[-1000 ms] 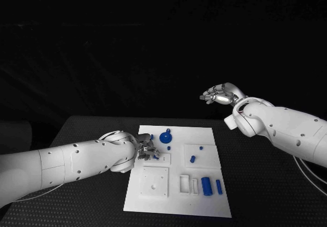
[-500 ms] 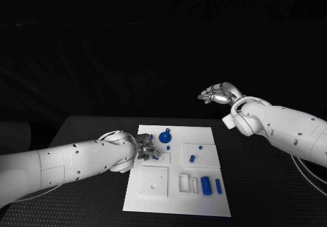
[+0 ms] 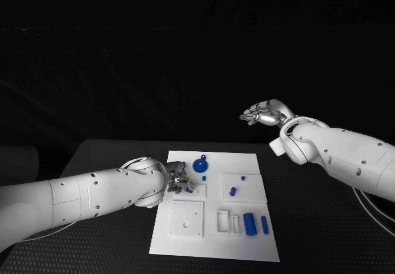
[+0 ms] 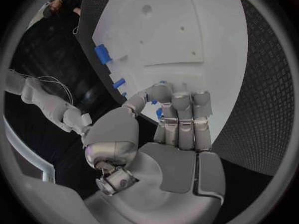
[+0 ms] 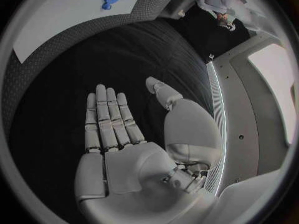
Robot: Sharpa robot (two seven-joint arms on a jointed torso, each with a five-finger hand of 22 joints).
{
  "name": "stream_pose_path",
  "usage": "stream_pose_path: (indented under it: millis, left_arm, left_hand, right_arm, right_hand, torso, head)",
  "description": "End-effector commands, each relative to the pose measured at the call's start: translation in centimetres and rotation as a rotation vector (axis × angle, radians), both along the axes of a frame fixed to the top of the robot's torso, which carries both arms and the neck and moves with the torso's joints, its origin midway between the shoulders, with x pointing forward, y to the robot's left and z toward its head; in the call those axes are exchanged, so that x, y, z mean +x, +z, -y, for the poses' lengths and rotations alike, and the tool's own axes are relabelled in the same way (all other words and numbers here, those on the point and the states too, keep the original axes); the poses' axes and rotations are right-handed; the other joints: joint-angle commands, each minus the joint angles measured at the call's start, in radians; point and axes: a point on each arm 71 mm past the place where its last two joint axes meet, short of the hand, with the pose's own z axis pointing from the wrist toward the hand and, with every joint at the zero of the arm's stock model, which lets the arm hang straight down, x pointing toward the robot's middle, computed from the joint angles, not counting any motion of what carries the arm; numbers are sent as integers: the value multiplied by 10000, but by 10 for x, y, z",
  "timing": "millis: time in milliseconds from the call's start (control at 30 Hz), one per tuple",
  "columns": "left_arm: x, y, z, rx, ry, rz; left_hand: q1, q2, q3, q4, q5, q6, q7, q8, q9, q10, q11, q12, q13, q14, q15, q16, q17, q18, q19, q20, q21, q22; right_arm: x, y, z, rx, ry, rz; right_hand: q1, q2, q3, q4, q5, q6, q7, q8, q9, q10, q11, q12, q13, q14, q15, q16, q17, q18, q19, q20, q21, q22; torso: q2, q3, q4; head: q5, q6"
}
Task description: Assemble the parts on the task board
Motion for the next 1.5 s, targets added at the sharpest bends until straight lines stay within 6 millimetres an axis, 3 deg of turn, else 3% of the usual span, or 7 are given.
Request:
stream_pose_path:
  millis: [33, 333, 800, 1133, 1500]
  left_arm:
    - [-1, -1, 2, 94, -174, 34]
    - [-1, -3, 2, 64, -83, 172]
    - [-2, -1, 3, -172, 5, 516]
    - [-4, 6, 4, -455, 159, 1379]
    - [-8, 6, 2, -657, 439, 1660]
  left_hand:
    - [-11, 114, 70, 10, -45, 1291, -842, 18, 12, -203, -136, 67, -16, -70, -23, 67, -11, 105, -92, -610, 66, 209]
    - [-28, 178, 88, 34, -123, 1266, -835, 6, 20, -235, -129, 83, -42, -89, -24, 71, -41, 104, -108, -608, 81, 206]
    - [-50, 255, 119, 26, -133, 1262, -836, 5, 35, -255, -131, 109, -73, -94, -24, 88, -76, 102, -131, -604, 98, 205]
    - [-59, 270, 136, 25, -155, 1257, -836, 2, 38, -265, -132, 114, -85, -98, -23, 92, -88, 102, -137, -603, 102, 203]
    - [-78, 270, 168, 41, -182, 1244, -839, -8, 41, -284, -138, 115, -109, -97, -29, 97, -110, 103, -136, -603, 113, 200]
  right_arm:
    - [0, 0, -2, 26, 138, -6]
    - [0, 0, -2, 40, 143, -40]
    - [0, 0, -1, 55, 142, -55]
    - [0, 0, 2, 53, 113, -91]
    - [1, -1, 3, 56, 91, -120]
  right_hand:
    - [22, 66, -71, -13, 56, -50, 153, 39, -10, 69, -21, -50, -19, 22, 19, -67, -9, -47, -50, 25, -51, 17]
    - [3, 76, -89, -2, 63, -54, 154, 40, -18, 78, -21, -63, -37, 22, 21, -85, -9, -46, -56, 29, -61, 26]
    - [-12, 92, -108, 7, 74, -54, 154, 44, -28, 90, -22, -79, -60, 23, 24, -106, -8, -43, -62, 33, -75, 37]
    - [-25, 97, -122, 13, 78, -55, 154, 45, -35, 97, -21, -89, -75, 23, 26, -120, -7, -42, -68, 36, -85, 44]
    - [-50, 107, -144, 27, 94, -58, 155, 47, -45, 104, -20, -105, -95, 20, 30, -141, -6, -41, -77, 41, -101, 54]
  torso:
    - [-4, -3, -4]
    - [-3, 4, 2]
    - [-4, -5, 8]
    - [-7, -9, 9]
    - [-10, 12, 18]
  head:
    - [12, 9]
    - [-15, -21]
    - [-22, 94]
    - [-42, 60]
    - [-76, 19]
